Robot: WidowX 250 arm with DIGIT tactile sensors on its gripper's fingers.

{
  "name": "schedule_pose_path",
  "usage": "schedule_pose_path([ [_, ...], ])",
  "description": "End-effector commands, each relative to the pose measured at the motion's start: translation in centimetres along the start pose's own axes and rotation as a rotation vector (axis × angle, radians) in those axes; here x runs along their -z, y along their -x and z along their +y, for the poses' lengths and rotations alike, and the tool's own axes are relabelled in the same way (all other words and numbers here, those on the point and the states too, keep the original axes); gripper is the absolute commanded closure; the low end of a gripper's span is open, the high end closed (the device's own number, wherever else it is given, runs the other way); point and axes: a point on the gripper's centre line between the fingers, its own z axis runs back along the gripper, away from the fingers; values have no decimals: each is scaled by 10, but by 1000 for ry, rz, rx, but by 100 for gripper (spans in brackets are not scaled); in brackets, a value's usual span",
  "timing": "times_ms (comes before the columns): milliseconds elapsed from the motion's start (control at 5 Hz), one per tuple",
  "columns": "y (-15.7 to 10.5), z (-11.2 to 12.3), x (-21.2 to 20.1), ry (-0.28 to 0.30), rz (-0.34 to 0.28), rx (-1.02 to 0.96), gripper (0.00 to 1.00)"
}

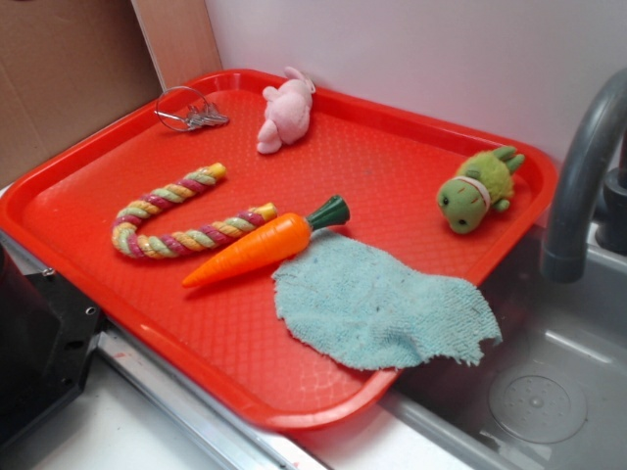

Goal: Grab the silver keys.

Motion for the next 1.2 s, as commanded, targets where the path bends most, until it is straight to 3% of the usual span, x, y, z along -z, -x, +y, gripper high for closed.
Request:
schedule_pose_path([
  [0,0,0,0,0,0,0,0],
  [200,-23,-42,-47,-43,14,35,0],
  [400,-38,-29,-48,-109,-3,116,0],
  [600,-66,-8,-25,-106,56,109,0],
  [1000,-66,-8,-25,-106,56,109,0],
])
